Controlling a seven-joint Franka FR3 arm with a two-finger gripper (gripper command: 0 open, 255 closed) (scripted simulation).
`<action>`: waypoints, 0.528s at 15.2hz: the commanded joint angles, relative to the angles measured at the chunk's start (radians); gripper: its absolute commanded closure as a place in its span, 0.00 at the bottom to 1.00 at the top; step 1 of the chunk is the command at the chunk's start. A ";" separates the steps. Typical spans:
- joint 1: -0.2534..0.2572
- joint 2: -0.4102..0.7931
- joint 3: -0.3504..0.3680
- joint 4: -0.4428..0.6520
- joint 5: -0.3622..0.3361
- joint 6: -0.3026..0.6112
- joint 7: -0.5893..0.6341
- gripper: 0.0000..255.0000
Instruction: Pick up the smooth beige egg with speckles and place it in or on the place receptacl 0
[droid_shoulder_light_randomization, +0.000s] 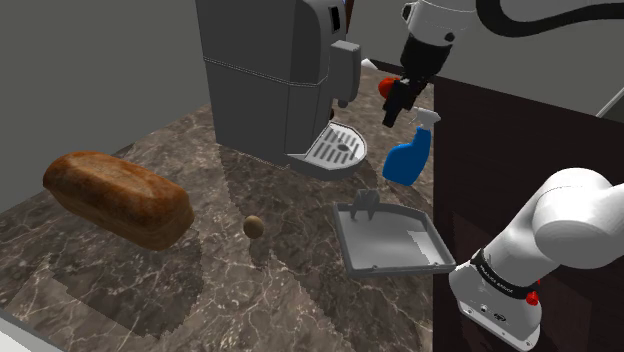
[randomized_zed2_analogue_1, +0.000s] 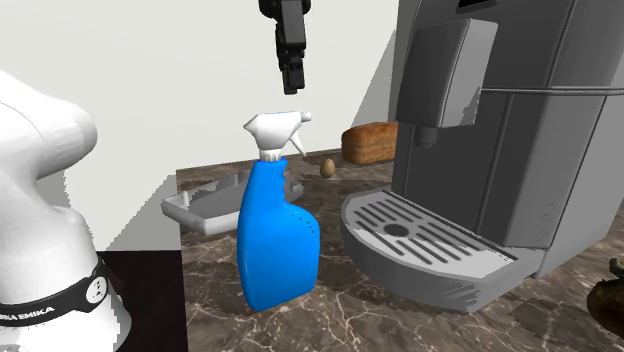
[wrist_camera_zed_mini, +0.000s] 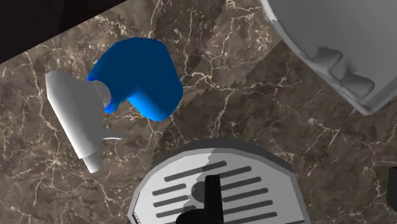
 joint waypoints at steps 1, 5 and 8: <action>0.011 0.038 0.043 0.000 0.019 0.037 0.051 0.00; 0.023 0.129 0.120 0.010 0.038 0.116 0.140 0.00; 0.027 0.210 0.179 0.031 0.039 0.174 0.210 0.00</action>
